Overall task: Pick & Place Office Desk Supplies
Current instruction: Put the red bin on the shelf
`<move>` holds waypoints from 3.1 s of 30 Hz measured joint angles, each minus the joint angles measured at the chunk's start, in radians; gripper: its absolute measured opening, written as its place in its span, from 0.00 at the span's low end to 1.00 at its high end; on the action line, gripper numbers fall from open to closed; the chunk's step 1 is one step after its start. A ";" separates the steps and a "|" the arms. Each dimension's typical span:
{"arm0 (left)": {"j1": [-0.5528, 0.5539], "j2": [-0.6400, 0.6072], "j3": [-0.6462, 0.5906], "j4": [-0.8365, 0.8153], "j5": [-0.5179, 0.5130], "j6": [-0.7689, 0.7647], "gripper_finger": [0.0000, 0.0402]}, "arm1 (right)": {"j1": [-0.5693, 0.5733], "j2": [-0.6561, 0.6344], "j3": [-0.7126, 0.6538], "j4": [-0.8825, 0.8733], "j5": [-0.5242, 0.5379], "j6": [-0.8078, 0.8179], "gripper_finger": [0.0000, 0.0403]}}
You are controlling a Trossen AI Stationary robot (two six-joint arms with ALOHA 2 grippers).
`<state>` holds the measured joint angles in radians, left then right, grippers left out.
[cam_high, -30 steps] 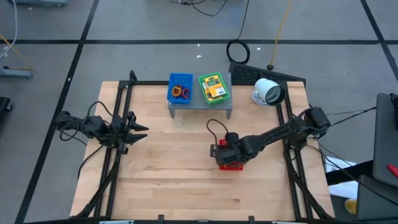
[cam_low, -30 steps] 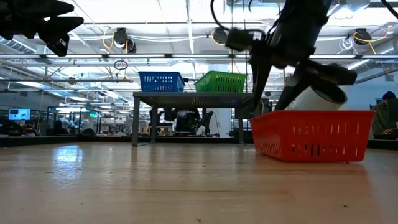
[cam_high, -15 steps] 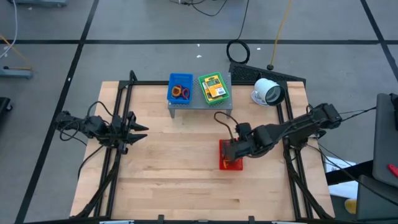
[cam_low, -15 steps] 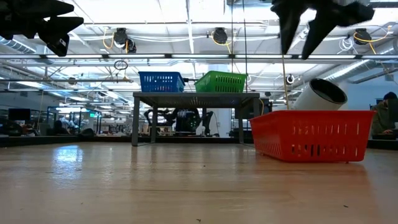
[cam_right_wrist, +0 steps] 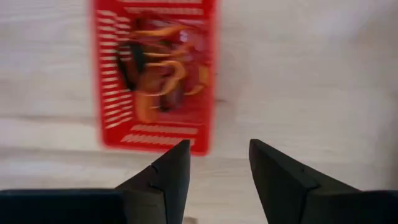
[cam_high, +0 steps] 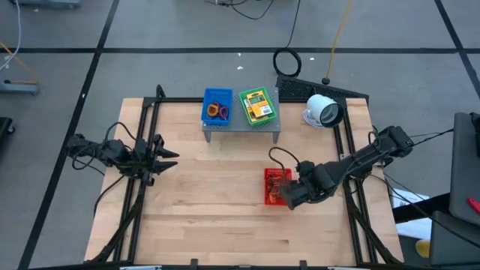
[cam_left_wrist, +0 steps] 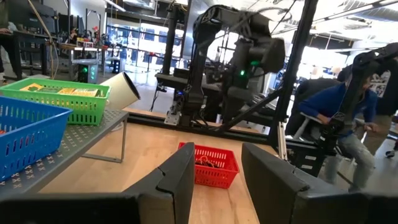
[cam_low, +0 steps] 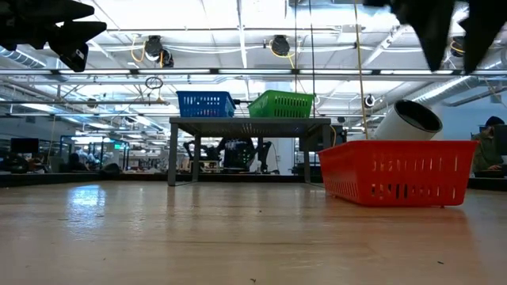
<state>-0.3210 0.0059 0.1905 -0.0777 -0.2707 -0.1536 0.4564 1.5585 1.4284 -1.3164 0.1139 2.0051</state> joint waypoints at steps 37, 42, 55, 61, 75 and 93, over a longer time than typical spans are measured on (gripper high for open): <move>0.000 0.000 0.000 0.000 0.000 0.000 0.35 | -0.011 0.000 -0.399 0.511 0.043 0.006 0.39; 0.000 0.000 0.000 0.000 0.000 0.000 0.35 | -0.019 0.000 -0.428 0.555 0.043 -0.009 0.39; 0.000 0.000 0.000 0.000 0.000 0.000 0.35 | -0.019 0.000 -0.485 0.643 0.037 -0.037 0.39; 0.000 0.000 0.000 0.000 0.000 0.000 0.35 | -0.023 0.000 -0.485 0.631 0.038 -0.054 0.39; 0.000 0.000 0.000 0.000 0.000 0.000 0.35 | -0.024 0.000 -0.520 0.677 0.026 -0.088 0.13; 0.000 0.000 0.000 0.000 0.000 0.000 0.35 | -0.024 0.000 -0.421 0.588 0.069 -0.164 0.00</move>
<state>-0.3212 0.0063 0.1902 -0.0780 -0.2708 -0.1535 0.4328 1.5581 1.0076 -0.7288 0.1831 1.8407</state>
